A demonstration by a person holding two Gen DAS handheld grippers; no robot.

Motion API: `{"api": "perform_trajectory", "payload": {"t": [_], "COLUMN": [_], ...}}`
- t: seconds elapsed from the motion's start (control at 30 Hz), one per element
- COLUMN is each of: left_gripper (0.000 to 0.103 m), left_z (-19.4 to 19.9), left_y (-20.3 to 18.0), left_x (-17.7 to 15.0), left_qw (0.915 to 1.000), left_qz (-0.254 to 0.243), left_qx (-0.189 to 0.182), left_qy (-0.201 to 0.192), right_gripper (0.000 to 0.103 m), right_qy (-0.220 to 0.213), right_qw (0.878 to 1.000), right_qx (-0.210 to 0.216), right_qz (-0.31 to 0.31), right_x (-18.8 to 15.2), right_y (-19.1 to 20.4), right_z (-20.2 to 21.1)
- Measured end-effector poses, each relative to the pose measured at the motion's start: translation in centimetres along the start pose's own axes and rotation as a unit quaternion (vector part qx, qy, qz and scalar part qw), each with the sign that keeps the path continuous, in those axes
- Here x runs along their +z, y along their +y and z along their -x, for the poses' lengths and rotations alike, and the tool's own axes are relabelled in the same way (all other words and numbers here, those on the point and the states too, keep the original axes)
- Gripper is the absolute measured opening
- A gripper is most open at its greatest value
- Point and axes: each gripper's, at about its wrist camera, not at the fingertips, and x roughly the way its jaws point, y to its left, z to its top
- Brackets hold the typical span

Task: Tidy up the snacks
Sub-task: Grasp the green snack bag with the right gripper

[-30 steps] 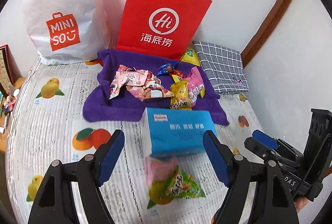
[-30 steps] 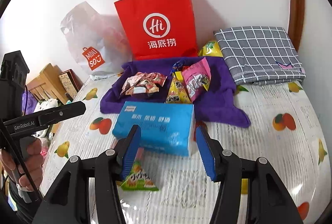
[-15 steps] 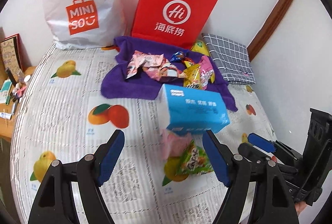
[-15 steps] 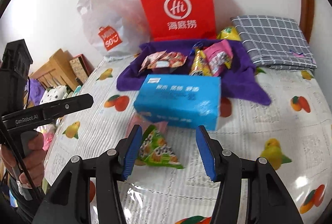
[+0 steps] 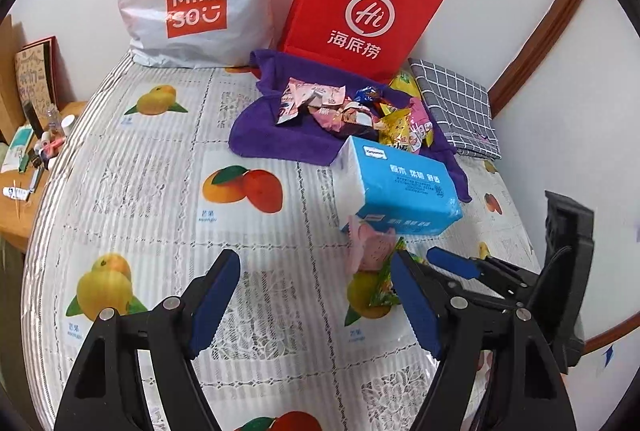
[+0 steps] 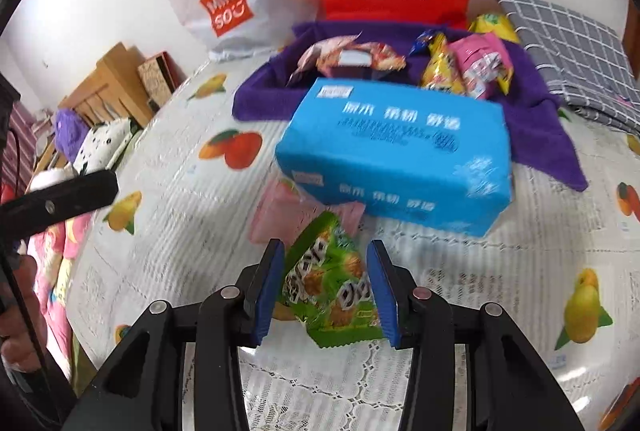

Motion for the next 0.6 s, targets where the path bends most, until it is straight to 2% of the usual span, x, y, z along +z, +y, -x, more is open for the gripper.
{"api": "perform_trajectory", "payload": {"t": [0.27,0.4,0.5,0.53,0.6], "left_gripper": [0.075,0.075,0.075,0.075,0.075], "left_z": [-0.4,-0.6,-0.8,-0.9,-1.2], "left_y": [0.6,0.7,0.8,0.8,0.7], "left_x": [-0.6,-0.9,-1.1,-1.1,-1.3], "left_qw": [0.9999,0.9999,0.9998,0.9998,0.9998], "left_qz": [0.006,0.007,0.007,0.007,0.009], "left_qx": [-0.007,-0.009,-0.008,-0.008,-0.008], "left_qy": [0.009,0.011,0.014,0.015,0.017], "right_gripper": [0.056,0.057,0.064,0.064,0.064], "right_qy": [0.007,0.003,0.014,0.024,0.015], "right_qw": [0.998,0.998,0.998,0.998,0.998], "right_qx": [-0.034,-0.031,-0.025,-0.020,-0.016], "right_qz": [0.045,0.046,0.053,0.057,0.057], "right_x": [-1.6,-2.0,-2.4,-2.7,-3.3], "right_y": [1.1,0.9,0.7,0.6,0.3], "right_z": [-1.8,-2.1,-2.2,-2.5,-2.4]}}
